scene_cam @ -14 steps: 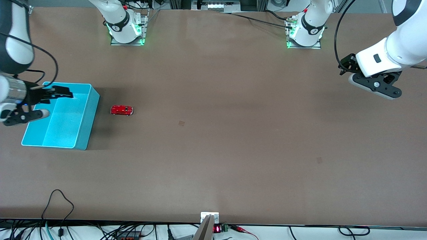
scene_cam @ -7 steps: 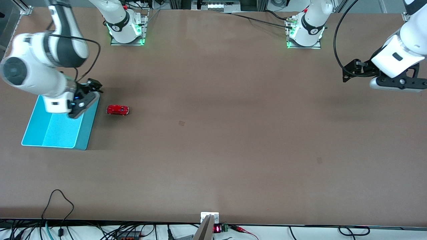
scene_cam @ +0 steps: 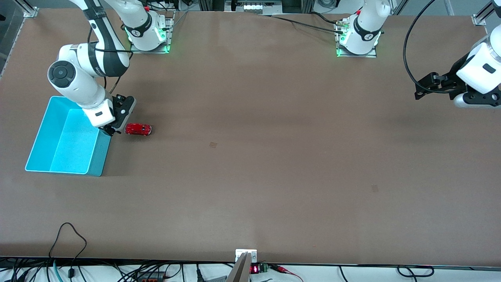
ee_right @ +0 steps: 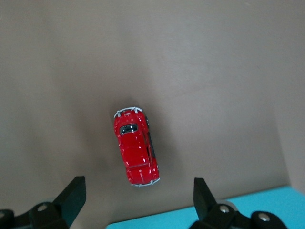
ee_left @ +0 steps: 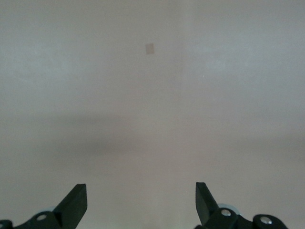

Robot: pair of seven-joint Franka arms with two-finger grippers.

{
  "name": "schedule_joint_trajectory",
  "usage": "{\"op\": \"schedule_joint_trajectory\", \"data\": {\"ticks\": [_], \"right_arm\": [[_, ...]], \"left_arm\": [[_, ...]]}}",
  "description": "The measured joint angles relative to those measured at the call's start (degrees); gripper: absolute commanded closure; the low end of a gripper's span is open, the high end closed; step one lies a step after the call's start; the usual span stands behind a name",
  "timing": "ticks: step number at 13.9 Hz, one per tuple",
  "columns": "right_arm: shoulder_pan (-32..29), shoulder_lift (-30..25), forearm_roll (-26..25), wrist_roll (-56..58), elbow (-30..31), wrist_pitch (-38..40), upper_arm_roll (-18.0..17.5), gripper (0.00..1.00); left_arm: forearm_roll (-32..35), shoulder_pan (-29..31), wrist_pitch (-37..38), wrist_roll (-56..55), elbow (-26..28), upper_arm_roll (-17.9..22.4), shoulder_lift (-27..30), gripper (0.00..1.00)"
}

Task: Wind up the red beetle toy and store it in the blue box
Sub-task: 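Lower the right gripper over the red car and close on it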

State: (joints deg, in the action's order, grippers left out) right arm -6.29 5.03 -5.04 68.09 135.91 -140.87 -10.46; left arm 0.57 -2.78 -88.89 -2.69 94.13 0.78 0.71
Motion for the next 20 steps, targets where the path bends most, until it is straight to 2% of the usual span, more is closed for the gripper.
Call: {"op": "schedule_joint_trajectory", "data": {"ticks": [4,12,13,14,18,20], "right_arm": [[-0.13,2.80,0.00,5.82,2.25,-5.11,-0.05,0.00],[-0.18,8.74,0.00,6.57,4.29,-11.80,-0.12,0.00],[-0.19,9.49,0.00,6.61,4.29,-12.83,-0.12,0.34],[-0.19,10.08,-0.04,6.86,4.29,-13.84,-0.12,0.54],[-0.22,10.55,-0.63,7.30,4.28,-15.34,-0.12,1.00],[-0.25,10.32,-0.64,7.35,4.20,-15.55,-0.12,1.00]], "left_arm": [[0.00,0.74,0.30,0.00,-0.10,-0.43,-0.45,0.00],[-0.02,0.76,0.36,0.00,-0.28,-1.19,-0.45,0.00],[-0.03,0.75,0.36,0.00,-0.29,-1.24,-0.44,0.00],[-0.04,0.74,0.36,0.00,-0.30,-1.28,-0.44,0.00],[-0.04,0.74,0.38,0.00,-0.31,-1.44,-0.45,0.00],[-0.05,0.74,0.49,0.00,-0.32,-1.47,-0.44,0.00]]}}
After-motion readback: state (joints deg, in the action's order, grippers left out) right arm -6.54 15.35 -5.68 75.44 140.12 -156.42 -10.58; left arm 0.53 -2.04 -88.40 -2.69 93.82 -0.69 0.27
